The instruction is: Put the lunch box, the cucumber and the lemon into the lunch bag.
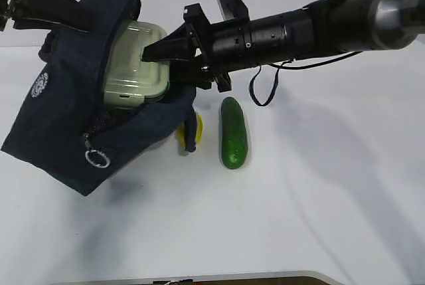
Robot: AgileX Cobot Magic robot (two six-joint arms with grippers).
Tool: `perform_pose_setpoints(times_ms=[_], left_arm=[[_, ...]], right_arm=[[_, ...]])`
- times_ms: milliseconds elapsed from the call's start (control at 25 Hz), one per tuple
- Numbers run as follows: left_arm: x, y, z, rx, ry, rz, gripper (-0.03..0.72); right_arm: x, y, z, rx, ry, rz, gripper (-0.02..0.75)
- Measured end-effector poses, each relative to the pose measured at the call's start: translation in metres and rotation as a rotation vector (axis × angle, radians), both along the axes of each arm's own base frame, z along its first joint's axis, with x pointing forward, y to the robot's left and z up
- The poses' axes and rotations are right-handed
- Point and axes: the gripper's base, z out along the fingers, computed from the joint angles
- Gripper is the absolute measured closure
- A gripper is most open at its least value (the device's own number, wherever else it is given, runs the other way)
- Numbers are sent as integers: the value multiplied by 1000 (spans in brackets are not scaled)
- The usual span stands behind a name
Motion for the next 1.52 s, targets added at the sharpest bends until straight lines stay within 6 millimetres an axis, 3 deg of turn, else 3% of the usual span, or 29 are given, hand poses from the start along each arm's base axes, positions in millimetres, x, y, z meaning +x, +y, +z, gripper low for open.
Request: perform_pose_setpoints(times_ms=[600,760,1120,1520], left_arm=[[6,2,-1,28,-66,26,693],[9,3,-6,45,-59,26,693],[27,4,-38,55,19,42,693],[30,4,-40,57,12,63,693]], right_arm=[[4,40,-24,3,20,-3,361],[9,42,-24,8,13,-30,361],[15,44,-48,-10,57,-59,361],[19,43,-49,-25,50,-97,361]])
